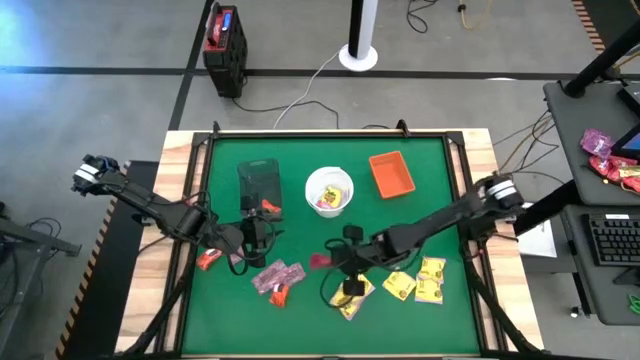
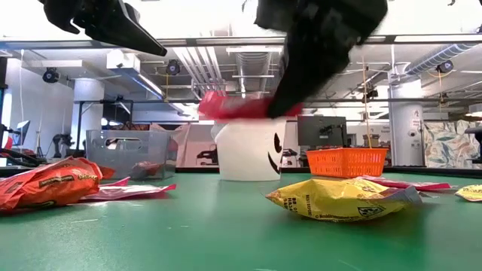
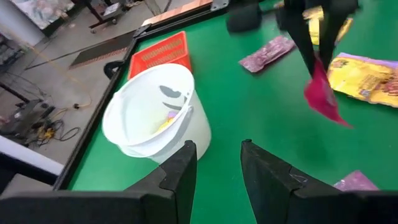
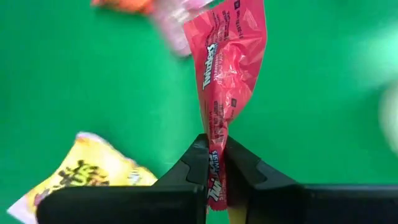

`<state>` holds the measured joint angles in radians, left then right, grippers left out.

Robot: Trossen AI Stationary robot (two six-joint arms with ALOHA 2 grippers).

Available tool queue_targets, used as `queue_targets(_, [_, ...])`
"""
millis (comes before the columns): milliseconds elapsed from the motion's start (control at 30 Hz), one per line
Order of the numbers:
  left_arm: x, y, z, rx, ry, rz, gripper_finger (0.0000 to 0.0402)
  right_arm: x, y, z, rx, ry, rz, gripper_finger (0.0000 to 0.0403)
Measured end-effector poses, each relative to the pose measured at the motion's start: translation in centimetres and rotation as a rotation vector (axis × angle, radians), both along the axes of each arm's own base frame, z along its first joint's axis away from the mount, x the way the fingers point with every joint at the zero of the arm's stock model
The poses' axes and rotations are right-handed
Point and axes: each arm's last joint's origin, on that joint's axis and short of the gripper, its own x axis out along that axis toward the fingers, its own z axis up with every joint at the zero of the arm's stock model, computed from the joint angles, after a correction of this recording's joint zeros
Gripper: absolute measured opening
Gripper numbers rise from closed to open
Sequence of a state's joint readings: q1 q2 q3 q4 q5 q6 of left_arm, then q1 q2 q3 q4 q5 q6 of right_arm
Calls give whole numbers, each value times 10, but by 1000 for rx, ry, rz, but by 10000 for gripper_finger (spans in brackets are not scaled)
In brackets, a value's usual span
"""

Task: Sort candy by brand, put in halloween buckets
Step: Put the red candy into the orange bin

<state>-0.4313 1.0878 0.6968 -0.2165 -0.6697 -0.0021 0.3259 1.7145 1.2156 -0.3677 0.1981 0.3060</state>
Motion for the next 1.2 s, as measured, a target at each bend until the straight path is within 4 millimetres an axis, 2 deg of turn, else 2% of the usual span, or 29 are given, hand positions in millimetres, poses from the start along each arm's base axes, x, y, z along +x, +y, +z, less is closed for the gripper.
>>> queue_targets(267, [0,1,1,15,-10,23,110,-38,-38,56,-150,-41,-312,18])
queue_targets(467, [0,1,1,16,-8,24,110,-58,-78,77,-196,-54,-604,18])
queue_targets(600, [0,1,1,15,-9,25,110,-68,-106,75,-256,-2,-765,18])
queue_targets(800, [0,1,1,15,-9,25,110,-77,-140,65,-274,123,-868,18])
queue_targets(1000, [0,2,2,75,8,-4,110,-87,-154,65,-243,160,-859,18])
queue_targets(1200, [5,12,17,124,-58,7,110,-103,-162,65,-243,151,-878,18])
